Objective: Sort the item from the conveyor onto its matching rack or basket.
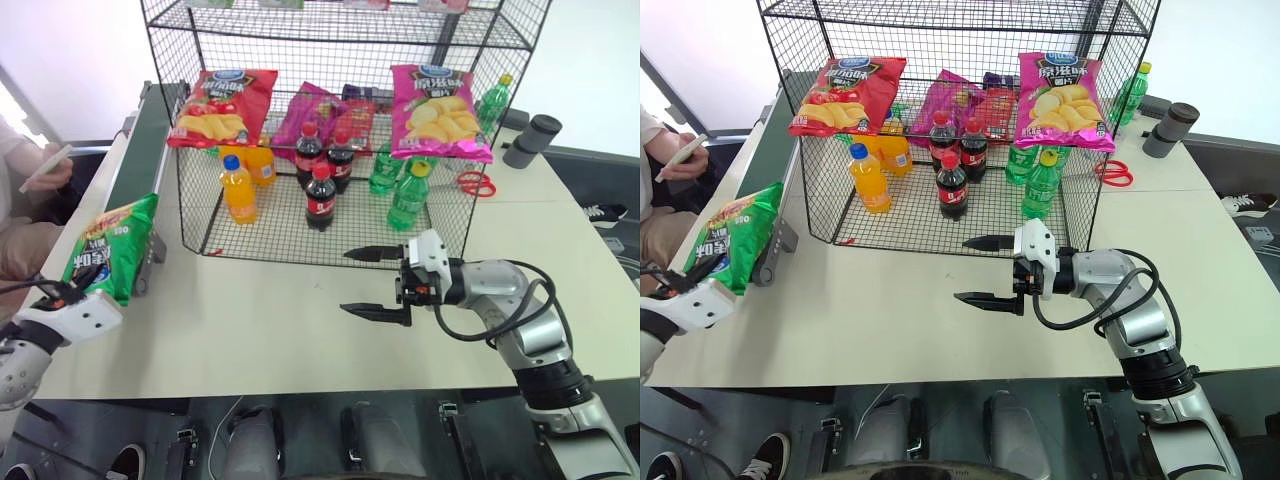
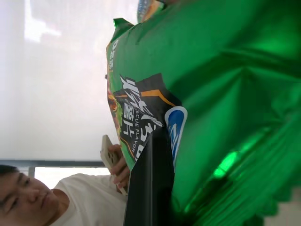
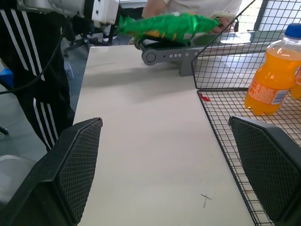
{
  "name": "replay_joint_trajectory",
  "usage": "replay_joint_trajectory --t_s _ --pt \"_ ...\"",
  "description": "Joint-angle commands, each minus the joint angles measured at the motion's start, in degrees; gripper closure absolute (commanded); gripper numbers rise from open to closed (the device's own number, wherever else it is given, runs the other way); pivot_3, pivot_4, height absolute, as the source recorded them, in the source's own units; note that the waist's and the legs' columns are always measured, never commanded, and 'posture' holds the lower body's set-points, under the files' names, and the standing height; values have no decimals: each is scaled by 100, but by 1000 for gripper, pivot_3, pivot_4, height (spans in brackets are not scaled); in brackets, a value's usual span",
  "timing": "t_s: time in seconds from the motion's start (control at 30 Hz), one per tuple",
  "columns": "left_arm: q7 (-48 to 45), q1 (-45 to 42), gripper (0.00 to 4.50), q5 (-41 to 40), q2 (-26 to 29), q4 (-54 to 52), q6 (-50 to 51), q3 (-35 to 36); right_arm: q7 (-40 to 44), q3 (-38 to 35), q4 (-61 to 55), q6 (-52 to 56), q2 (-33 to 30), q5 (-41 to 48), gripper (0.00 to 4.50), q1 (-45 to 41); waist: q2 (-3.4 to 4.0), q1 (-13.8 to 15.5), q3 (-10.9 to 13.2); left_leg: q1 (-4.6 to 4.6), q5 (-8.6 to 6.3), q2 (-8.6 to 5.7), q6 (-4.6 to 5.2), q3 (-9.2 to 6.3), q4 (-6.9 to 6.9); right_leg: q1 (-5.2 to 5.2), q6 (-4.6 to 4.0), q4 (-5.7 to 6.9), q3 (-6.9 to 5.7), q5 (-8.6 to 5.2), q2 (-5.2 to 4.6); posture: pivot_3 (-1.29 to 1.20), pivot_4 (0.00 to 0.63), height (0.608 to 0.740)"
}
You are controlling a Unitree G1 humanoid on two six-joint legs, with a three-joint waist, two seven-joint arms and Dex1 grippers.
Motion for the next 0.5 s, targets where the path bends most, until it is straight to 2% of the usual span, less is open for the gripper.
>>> replay_joint_trajectory --t_s 0.03,0.13,0.2,0.3,0.43,0.5 --pt "-752 -165 4438 -1789 -79 -529 50 494 -7 -96 -17 -103 19 27 0 -84 0 -1 0 0 0 0 0 0 0 0 0 0 0 0 0 0 150 740" --pt "-2284 98 4438 -3660 100 -1060 401 763 -1 -139 42 -102 14 54 0 -117 -2 -5 -1 0 0 1 -1 -1 1 1 0 1 0 0 -1 0 150 740" --pt "-3027 284 4438 -4296 224 -1220 669 961 8 -143 60 -110 11 55 0 -130 -1 -31 0 0 0 1 -1 0 1 1 0 1 0 0 -1 0 150 740" --pt "-4180 736 4438 -5646 441 -1724 1865 1369 66 -168 54 -42 -11 138 0 -139 2 -44 1 2 1 4 -1 -1 0 1 0 4 1 0 7 0 150 740" --pt "-4487 658 4438 -7682 515 -2285 3718 1821 135 -315 8 282 -72 422 0 -183 3 2 2 2 1 4 -2 -3 3 2 0 3 1 0 9 0 150 740" --pt "-4487 667 4438 -8775 574 -2699 4706 1758 126 -451 -141 811 -157 819 0 -184 0 13 1 2 1 2 -2 -9 8 7 -1 3 0 -1 8 0 150 740"
